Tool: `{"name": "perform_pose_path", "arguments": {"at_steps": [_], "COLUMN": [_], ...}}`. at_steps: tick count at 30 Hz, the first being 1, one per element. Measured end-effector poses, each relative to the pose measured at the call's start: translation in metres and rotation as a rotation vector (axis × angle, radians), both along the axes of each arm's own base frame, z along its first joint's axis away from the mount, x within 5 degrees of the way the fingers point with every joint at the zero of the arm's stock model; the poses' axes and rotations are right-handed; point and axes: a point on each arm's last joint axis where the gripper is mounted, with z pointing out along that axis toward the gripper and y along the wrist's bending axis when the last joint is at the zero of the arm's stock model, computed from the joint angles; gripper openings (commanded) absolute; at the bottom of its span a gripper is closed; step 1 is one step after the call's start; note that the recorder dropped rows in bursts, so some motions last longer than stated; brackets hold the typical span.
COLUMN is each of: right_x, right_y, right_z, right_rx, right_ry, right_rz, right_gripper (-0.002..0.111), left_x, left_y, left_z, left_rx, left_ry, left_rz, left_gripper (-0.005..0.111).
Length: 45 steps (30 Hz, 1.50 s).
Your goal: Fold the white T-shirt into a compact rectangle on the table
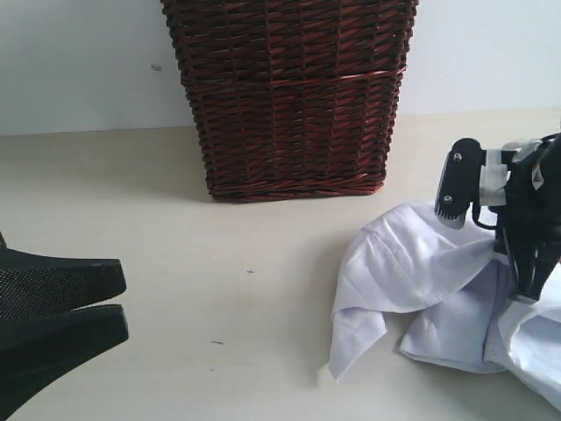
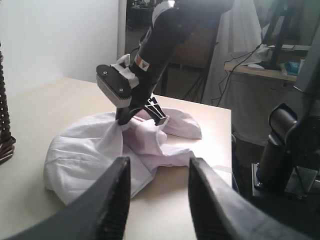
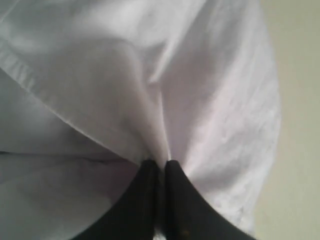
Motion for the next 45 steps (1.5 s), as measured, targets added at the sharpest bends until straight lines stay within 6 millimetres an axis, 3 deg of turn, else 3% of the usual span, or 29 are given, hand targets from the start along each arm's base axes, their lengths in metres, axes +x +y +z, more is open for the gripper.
{"name": "perform_pose_path", "arguments": {"at_steps": [3, 9, 14, 19, 22, 29, 35, 38, 45], "right_x": [-0.003, -0.004, -0.004, 0.001, 0.007, 0.01, 0.01, 0.007, -0.007], "right_y": [0.0, 0.0, -0.001, -0.012, -0.02, -0.024, -0.023, -0.017, 0.025], "right_z": [0.01, 0.011, 0.011, 0.015, 0.021, 0.024, 0.025, 0.022, 0.02], "right_rx": [0.02, 0.02, 0.004, -0.078, -0.122, -0.118, -0.114, -0.088, -0.112], "right_ry": [-0.032, -0.026, -0.029, -0.112, -0.214, -0.286, -0.282, -0.231, -0.137], "right_rz": [-0.007, -0.012, -0.003, -0.106, -0.219, -0.301, -0.295, -0.237, 0.093], "right_gripper": [0.0, 0.0, 0.013, 0.003, 0.004, 0.04, 0.045, 0.045, 0.045], "left_x": [0.0, 0.0, 0.0, 0.0, 0.0, 0.0, 0.0, -0.001, -0.001], "left_y": [0.0, 0.0, 0.0, 0.0, 0.0, 0.0, 0.0, 0.0, 0.0], "left_z": [0.0, 0.0, 0.0, 0.0, 0.0, -0.001, -0.001, -0.001, -0.001], "left_rx": [0.0, 0.004, 0.005, 0.005, 0.005, 0.007, 0.007, 0.008, 0.011], "left_ry": [0.0, -0.001, -0.001, -0.001, -0.001, -0.001, -0.001, -0.001, -0.001], "left_rz": [0.0, -0.003, -0.004, -0.004, -0.004, -0.006, -0.006, -0.007, -0.007], "left_gripper": [0.039, 0.039, 0.039, 0.039, 0.039, 0.039, 0.039, 0.039, 0.039]}}
